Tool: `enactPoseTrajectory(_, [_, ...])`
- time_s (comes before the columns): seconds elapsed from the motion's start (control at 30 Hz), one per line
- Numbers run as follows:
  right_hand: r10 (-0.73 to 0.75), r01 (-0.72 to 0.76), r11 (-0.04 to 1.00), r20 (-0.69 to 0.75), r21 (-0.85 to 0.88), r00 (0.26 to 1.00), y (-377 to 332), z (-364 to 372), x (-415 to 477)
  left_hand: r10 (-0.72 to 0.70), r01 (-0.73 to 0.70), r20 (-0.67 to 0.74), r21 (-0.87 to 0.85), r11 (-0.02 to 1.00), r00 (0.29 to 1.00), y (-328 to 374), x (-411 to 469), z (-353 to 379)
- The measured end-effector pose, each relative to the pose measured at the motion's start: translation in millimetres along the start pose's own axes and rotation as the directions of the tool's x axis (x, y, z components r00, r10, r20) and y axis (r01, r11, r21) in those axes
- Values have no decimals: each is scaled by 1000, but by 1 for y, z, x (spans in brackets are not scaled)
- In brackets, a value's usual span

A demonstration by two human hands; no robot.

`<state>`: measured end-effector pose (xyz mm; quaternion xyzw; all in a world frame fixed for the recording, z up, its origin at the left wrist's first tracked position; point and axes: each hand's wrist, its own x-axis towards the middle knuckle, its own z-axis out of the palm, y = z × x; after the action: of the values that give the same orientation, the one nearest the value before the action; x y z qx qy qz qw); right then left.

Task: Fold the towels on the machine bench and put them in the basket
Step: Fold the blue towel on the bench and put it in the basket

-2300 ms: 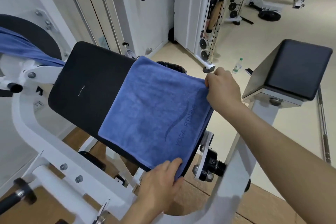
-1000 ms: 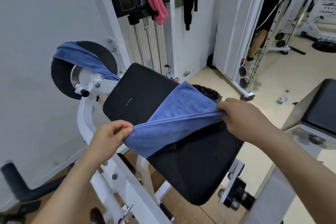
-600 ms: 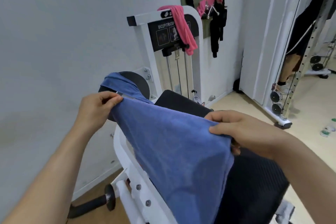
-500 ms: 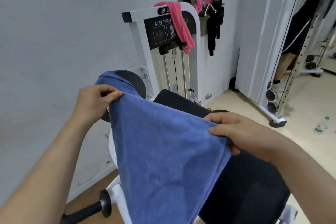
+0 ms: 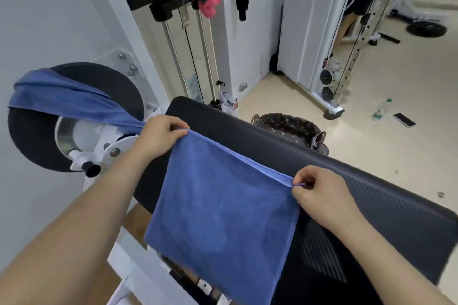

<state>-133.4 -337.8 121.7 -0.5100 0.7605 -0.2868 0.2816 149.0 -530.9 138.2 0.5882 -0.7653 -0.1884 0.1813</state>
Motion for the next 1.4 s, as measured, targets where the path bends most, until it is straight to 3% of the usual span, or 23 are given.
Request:
enactPoseTrajectory(0.23, [-9,13,1000,-167,26,986,-7,-3,13,-43,53,75,-135,989,996,-4,55,14])
enactPoseTrajectory(0.43, [-17,9,999,-268,-31,963,-4,-9,30,-4,-4,-31,-273,962,1000,7,83,26])
enactPoseTrajectory(0.5, [-54,36,997,-299,-68,953,-2,-8,34,9,-24,-65,-233,972,998,10,89,35])
enactPoseTrajectory(0.6, [-177,72,947,-321,-314,930,1,0,34,77,-85,-172,-35,996,982,14,87,45])
enactPoseTrajectory(0.7, [-325,147,904,-422,-401,846,6,6,31,313,-309,-268,58,949,911,29,64,50])
enactPoseTrajectory(0.77, [-375,196,899,-457,-392,807,10,8,30,532,-532,-171,50,845,829,54,36,58])
enactPoseTrajectory(0.83, [-382,229,900,-421,-371,822,13,9,30,685,-684,-15,30,728,728,79,14,72])
enactPoseTrajectory(0.93, [-303,176,913,-324,-368,896,15,8,27,752,-759,118,17,651,648,104,6,92])
enactPoseTrajectory(1.0, [-325,188,906,-338,-379,883,17,6,26,760,-764,123,-28,645,638,111,10,99])
enactPoseTrajectory(1.1, [-310,216,937,-373,-274,874,8,-2,22,754,-749,97,-91,656,649,113,16,97])
enactPoseTrajectory(1.17, [-145,177,982,-327,69,934,0,-4,20,782,-779,85,-78,623,617,114,16,90])
enactPoseTrajectory(1.23, [64,32,879,-185,476,981,-8,-5,18,784,-776,107,-115,621,611,113,16,84])
enactPoseTrajectory(1.27, [134,-31,831,-146,555,980,-7,-4,19,771,-758,128,-141,636,623,112,17,82])
enactPoseTrajectory(1.33, [209,-93,849,-168,521,963,-3,-2,22,749,-735,182,-151,661,637,111,21,83])
enactPoseTrajectory(1.4, [188,-102,945,-263,310,946,3,1,24,728,-719,218,-134,682,650,111,26,88])
